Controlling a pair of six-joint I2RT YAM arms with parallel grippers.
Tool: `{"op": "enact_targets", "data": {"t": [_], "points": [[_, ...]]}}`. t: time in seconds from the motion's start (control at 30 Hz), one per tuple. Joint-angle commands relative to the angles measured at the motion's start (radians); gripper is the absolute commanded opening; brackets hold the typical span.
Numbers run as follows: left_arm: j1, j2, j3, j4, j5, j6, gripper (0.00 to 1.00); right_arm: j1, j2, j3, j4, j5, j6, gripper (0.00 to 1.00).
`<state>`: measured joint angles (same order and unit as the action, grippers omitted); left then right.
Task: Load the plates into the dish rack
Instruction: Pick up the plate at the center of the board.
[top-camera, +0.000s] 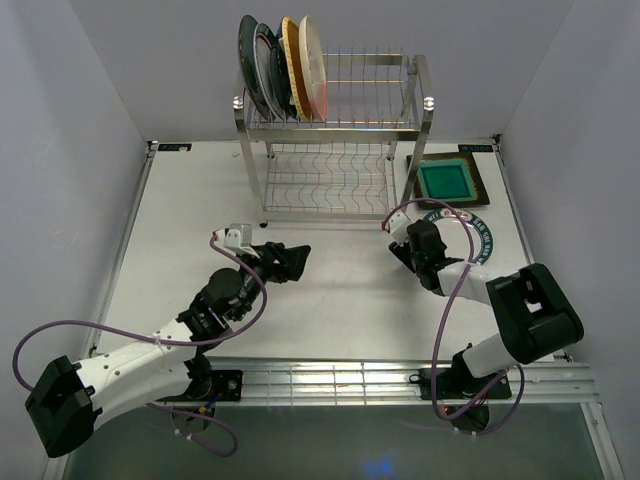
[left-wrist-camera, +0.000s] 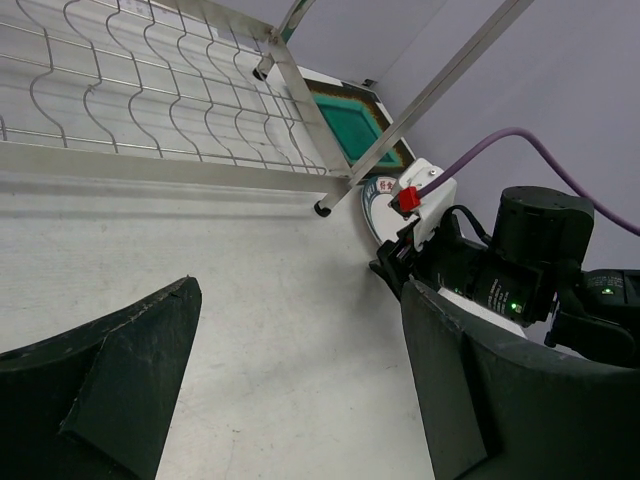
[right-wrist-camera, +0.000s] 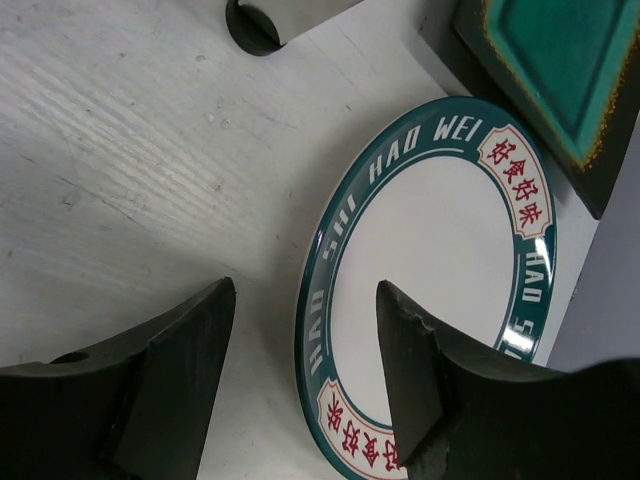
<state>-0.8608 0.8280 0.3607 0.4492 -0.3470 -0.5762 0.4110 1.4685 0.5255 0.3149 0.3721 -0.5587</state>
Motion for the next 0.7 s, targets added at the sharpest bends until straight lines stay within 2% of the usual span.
{"op": "enact_targets", "data": {"t": [0.0, 0.13, 0.3, 0.5, 0.53, 0.67], "points": [[-0.004, -0.009, -0.014, 0.017, 0.011, 0.003, 0.91, 0.012, 0.035, 0.034, 0.056, 0.132, -0.018, 0.64], [-0.004, -0.004, -0.017, 0.019, 0.008, 0.003, 0.91, 0.02, 0.053, 0.036, 0.067, 0.163, -0.024, 0.52], [-0.004, -0.006, -0.022, 0.019, 0.006, 0.004, 0.91, 0.029, 0.069, 0.027, 0.111, 0.202, -0.05, 0.51], [-0.004, -0.003, -0.02, 0.02, 0.006, 0.006, 0.91, 0.037, 0.127, 0.039, 0.139, 0.252, -0.066, 0.43], [-0.004, -0.003, -0.02, 0.019, 0.006, 0.006, 0.91, 0.038, 0.141, 0.041, 0.141, 0.257, -0.069, 0.37], [-0.004, -0.006, -0.022, 0.019, 0.006, 0.009, 0.91, 0.048, 0.142, 0.042, 0.142, 0.261, -0.07, 0.24]]}}
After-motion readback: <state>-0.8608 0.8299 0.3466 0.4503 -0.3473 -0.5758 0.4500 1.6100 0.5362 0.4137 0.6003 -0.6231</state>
